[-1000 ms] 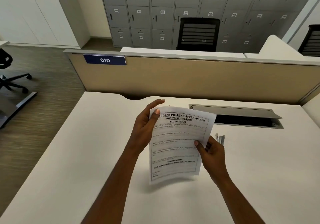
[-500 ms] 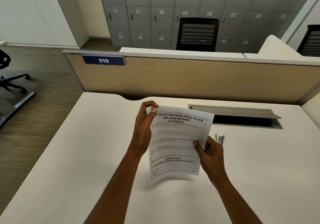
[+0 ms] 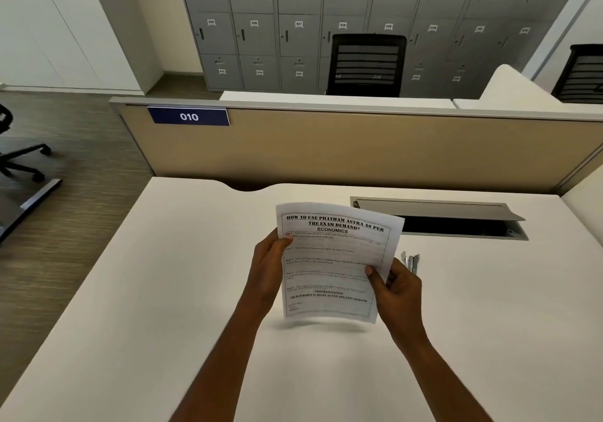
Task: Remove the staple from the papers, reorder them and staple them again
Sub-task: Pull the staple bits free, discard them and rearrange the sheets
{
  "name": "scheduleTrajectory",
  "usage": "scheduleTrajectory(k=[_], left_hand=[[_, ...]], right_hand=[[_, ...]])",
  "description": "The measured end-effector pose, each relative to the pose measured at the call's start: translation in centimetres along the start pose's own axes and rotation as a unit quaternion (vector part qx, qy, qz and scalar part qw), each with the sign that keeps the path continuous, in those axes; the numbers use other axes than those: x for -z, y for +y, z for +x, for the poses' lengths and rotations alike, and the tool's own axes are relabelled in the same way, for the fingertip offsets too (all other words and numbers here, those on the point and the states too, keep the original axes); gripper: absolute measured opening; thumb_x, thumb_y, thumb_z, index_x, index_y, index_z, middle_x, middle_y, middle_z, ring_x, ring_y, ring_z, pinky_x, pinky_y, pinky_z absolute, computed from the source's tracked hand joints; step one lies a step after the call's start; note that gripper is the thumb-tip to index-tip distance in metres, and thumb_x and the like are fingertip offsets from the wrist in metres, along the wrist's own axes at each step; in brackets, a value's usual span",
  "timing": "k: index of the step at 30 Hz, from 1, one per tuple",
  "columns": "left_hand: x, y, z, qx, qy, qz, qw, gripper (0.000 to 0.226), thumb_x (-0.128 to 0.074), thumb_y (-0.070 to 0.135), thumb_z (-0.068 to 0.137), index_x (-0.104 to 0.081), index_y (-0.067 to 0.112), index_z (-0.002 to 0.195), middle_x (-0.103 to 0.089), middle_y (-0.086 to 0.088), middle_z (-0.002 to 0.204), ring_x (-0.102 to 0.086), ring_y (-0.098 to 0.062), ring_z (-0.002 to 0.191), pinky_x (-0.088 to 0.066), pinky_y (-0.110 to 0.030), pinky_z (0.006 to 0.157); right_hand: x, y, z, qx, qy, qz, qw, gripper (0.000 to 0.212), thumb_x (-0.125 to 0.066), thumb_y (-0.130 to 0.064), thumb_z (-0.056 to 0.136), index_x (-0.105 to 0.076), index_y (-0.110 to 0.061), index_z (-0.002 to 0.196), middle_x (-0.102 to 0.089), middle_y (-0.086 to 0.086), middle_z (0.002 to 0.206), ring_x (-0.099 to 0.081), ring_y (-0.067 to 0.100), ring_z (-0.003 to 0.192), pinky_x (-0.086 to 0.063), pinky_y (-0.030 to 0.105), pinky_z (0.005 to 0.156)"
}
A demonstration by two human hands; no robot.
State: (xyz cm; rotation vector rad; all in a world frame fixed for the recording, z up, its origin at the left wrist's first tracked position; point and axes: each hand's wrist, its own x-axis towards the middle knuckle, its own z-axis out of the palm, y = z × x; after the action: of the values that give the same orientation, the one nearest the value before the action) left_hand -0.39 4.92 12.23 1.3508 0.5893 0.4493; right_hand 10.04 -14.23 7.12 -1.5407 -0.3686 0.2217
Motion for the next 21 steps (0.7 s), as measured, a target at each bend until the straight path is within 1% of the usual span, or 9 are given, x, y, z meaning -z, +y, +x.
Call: scheduleTrajectory(k=[3,5,7,10,12,14,17,21], left_hand=[[-0.4,-0.6,-0.1,0.006,0.023,-0.016,1.000,0.035,-0.040,0.008,0.104,-0.071,0.018,0.116,-0.077,0.000,0.107,-0.072,-0.008,0.091,-0.058,-0.022,0.071],[-0.6,-1.3,-0.3,0.011,0.033,-0.028,0.999,0.034,-0.040,0.007,0.104,-0.070,0.016,0.117,-0.077,-0.002,0.107,-0.072,-0.008,0.091,-0.057,-0.022,0.071],[-0.7,-2.1,-0.6,0.019,0.043,-0.033,0.998,0.034,-0.039,0.006,0.104,-0.069,0.016,0.118,-0.076,-0.004,0.108,-0.072,-0.010,0.092,-0.058,-0.023,0.071],[-0.8,-3.1,-0.7,0.026,0.045,-0.026,0.998,0.035,-0.036,0.004,0.104,-0.067,0.012,0.119,-0.074,-0.010,0.113,-0.070,-0.015,0.096,-0.059,-0.026,0.074],[-1.0,-3.3,-0.8,0.025,0.043,-0.023,0.999,0.036,-0.035,0.004,0.104,-0.067,0.010,0.118,-0.074,-0.012,0.113,-0.071,-0.017,0.097,-0.059,-0.027,0.074],[-1.1,-3.3,-0.8,0.013,0.042,-0.019,0.999,0.036,-0.035,0.003,0.105,-0.068,0.009,0.117,-0.074,-0.011,0.111,-0.071,-0.015,0.095,-0.060,-0.027,0.074],[-1.2,-3.1,-0.8,-0.003,0.040,-0.008,0.999,0.036,-0.035,0.002,0.105,-0.069,0.011,0.112,-0.075,-0.004,0.103,-0.071,-0.009,0.090,-0.059,-0.024,0.072],[-1.3,-3.8,-1.2,-0.010,0.034,0.003,0.999,0.035,-0.038,0.002,0.105,-0.070,0.014,0.113,-0.075,-0.003,0.105,-0.070,-0.012,0.095,-0.059,-0.026,0.075]], right_hand=[[-0.1,0.4,0.1,0.004,0.000,-0.004,1.000,0.022,-0.065,-0.002,0.093,-0.071,-0.014,0.110,-0.076,-0.001,0.103,-0.072,0.018,0.098,-0.060,0.030,0.081],[-0.1,0.9,0.0,-0.001,-0.002,-0.005,1.000,0.023,-0.064,-0.002,0.094,-0.071,-0.014,0.112,-0.076,0.000,0.105,-0.071,0.018,0.100,-0.060,0.030,0.082],[-0.2,1.4,-0.1,-0.009,0.000,-0.006,1.000,0.025,-0.063,-0.001,0.094,-0.070,-0.017,0.112,-0.075,0.000,0.106,-0.071,0.019,0.101,-0.060,0.031,0.084],[-0.3,1.6,-0.1,-0.018,0.004,0.006,1.000,0.031,-0.061,0.001,0.095,-0.069,-0.025,0.109,-0.075,-0.001,0.107,-0.070,0.016,0.102,-0.058,0.022,0.082],[-0.3,1.6,0.0,-0.024,0.003,0.014,1.000,0.032,-0.060,0.001,0.095,-0.069,-0.027,0.110,-0.074,-0.001,0.108,-0.070,0.015,0.102,-0.057,0.020,0.080],[-0.2,1.4,0.3,-0.023,0.001,0.017,1.000,0.032,-0.059,0.001,0.096,-0.068,-0.025,0.111,-0.074,-0.001,0.108,-0.070,0.015,0.103,-0.057,0.020,0.080],[-0.1,1.3,0.6,-0.026,0.000,0.035,0.999,0.031,-0.059,0.001,0.096,-0.067,-0.021,0.115,-0.073,0.000,0.111,-0.070,0.013,0.103,-0.056,0.019,0.079],[0.1,2.1,0.6,-0.043,0.000,0.052,0.998,0.029,-0.057,0.002,0.097,-0.065,-0.015,0.119,-0.072,0.004,0.112,-0.069,0.016,0.105,-0.056,0.020,0.079]])
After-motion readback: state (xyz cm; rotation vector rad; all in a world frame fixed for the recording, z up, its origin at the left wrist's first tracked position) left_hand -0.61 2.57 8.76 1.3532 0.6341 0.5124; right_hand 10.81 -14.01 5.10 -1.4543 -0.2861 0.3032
